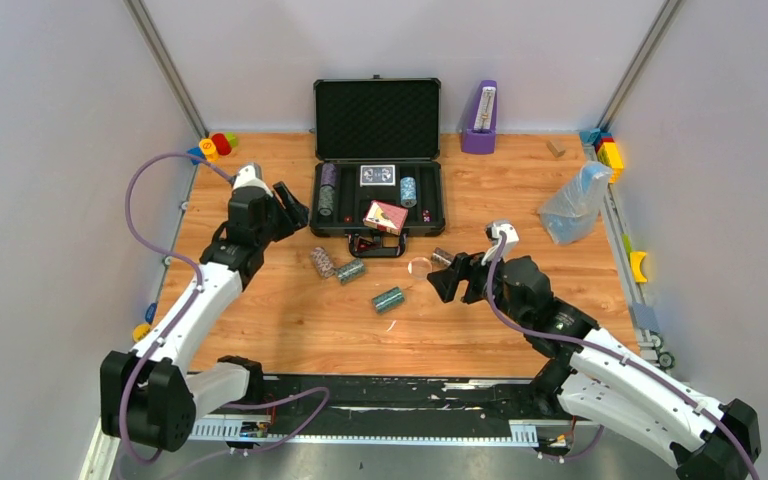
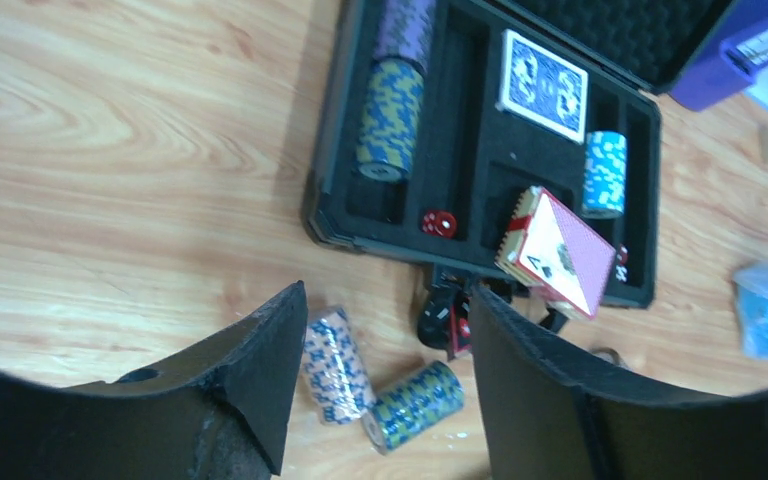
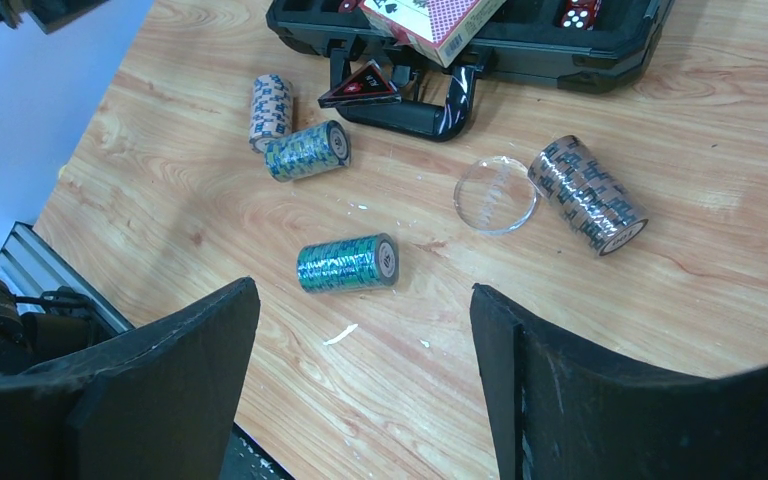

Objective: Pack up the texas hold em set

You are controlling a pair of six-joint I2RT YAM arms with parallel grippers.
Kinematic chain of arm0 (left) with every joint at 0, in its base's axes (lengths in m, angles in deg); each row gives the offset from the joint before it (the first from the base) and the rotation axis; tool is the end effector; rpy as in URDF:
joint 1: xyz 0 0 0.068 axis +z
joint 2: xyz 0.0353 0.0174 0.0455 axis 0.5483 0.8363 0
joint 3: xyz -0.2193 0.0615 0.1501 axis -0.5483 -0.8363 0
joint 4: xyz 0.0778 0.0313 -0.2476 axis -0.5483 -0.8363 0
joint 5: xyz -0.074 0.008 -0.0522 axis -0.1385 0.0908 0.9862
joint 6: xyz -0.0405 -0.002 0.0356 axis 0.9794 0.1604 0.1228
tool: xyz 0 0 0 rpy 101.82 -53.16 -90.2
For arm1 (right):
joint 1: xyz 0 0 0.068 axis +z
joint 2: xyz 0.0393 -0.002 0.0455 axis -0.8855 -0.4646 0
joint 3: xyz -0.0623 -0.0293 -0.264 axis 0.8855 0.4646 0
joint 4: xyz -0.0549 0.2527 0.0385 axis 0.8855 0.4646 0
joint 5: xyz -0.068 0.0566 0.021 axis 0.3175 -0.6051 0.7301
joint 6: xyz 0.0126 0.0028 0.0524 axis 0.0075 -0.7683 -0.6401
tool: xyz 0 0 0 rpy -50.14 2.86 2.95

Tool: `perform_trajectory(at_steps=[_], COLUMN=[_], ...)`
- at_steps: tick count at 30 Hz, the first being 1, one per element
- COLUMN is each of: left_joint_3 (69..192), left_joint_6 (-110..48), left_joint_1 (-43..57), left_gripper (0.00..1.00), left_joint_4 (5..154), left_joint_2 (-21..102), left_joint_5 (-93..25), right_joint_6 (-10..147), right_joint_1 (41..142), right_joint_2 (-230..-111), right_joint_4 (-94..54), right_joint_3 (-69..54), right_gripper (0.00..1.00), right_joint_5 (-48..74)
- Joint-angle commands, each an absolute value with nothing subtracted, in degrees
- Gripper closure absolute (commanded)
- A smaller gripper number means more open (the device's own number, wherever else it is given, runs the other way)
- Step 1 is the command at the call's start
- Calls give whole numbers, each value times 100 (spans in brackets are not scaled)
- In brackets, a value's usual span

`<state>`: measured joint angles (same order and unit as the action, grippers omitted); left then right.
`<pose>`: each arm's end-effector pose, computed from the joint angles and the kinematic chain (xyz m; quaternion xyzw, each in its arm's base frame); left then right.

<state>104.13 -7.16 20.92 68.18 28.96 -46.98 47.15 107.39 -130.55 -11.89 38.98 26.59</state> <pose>0.2466 -0.0508 0.2830 -0.1928 0.8306 -0.1786 0.4909 0.1268 0.1218 0.2560 -0.0891 0.8174 0.3045 0.4808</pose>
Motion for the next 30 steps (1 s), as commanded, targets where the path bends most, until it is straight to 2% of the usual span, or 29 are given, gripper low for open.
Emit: perform_trajectory(at_steps=[1, 4, 7, 11, 16, 18, 28, 30], left_joint_3=[10234, 10216, 10317, 10478, 10544, 10584, 11017, 11083], left_joint_6=[669, 1295, 1724, 2053, 2200, 2198, 2172, 2191], left_joint_1=[2103, 2104, 2096, 2090, 2086, 2086, 2086, 2086], left_gripper=[37, 42, 38, 39, 40, 46, 51, 56], left_joint_4=[7533, 7897, 8083, 8266, 8349, 8415, 8516, 8531], left_joint_2=[2869, 3178, 3689, 4255, 4548, 4647, 5385, 5518], left_joint_5=[-4159, -4103, -3986, -3951, -4460, -4644, -4717, -4694], right_joint_6=[4709, 4709, 4708, 4716, 4736, 4750, 4753, 4761], right_joint_1=[10732, 10732, 10731, 10727, 10731, 10731, 10731, 10734], right_joint_2=[-13026, -12984, -12938, -12878, -12841, -12875, -13053, -13058], right_joint_4=[-1486, -1486, -1474, -1447, -1416, -1424, -1425, -1425], right_joint_3=[3903, 3919, 3932, 3949, 3955, 3931, 3899, 3903], right_gripper=[21, 21, 21, 21, 21, 21, 21, 21], right_joint_5=[2534, 2493, 2496, 2519, 2524, 2482, 2581, 2621])
